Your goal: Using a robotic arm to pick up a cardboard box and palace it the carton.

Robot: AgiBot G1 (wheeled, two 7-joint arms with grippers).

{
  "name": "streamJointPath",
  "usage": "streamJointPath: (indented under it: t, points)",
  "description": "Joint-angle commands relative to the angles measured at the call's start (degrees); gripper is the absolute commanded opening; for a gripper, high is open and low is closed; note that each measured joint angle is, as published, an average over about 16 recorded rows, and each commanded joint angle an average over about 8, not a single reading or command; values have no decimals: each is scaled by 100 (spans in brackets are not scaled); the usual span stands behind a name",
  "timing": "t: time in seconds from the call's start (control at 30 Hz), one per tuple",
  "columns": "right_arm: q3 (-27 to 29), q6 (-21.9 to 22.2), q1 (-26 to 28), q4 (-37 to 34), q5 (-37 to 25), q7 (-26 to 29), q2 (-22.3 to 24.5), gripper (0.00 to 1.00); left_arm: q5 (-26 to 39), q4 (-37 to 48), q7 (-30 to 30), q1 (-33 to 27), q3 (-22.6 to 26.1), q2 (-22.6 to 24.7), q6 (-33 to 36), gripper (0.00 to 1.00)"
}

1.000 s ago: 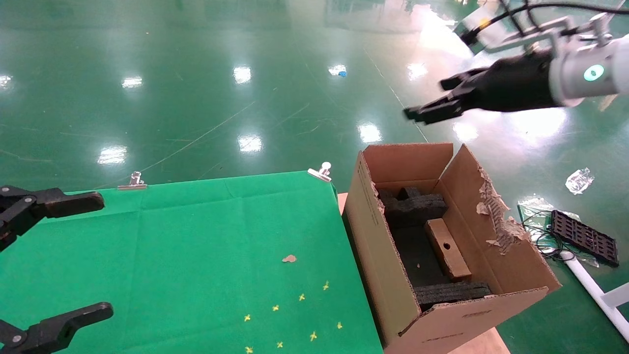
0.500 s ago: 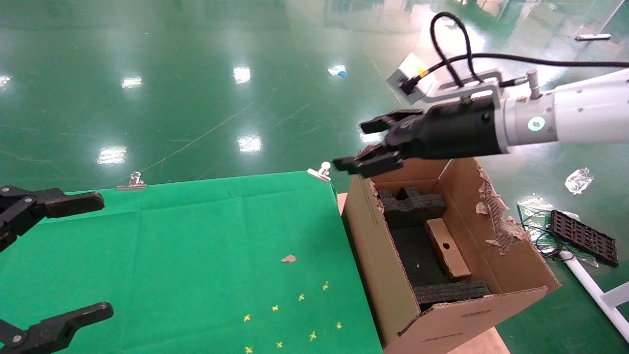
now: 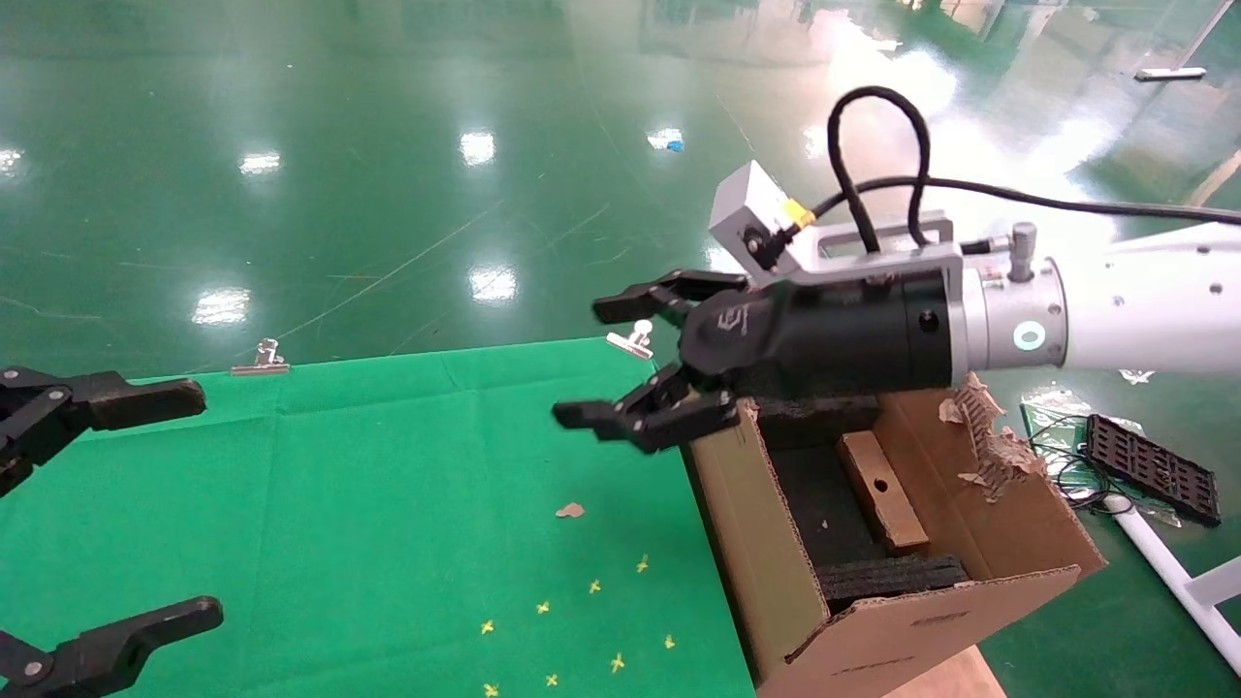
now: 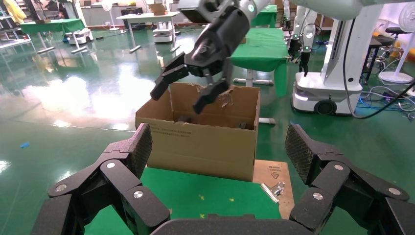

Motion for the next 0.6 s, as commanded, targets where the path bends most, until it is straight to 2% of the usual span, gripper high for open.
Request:
streamJointPath:
  t: [0.03,0.6]
  points:
    - [236,-93,-232,76,148,-151,-20,100,0,0,0,0,1,0,0,100]
    - [2131,-834,-2093,685,1328,-1358,-176,100,-4,0,3,-1,5,-2,-2,100]
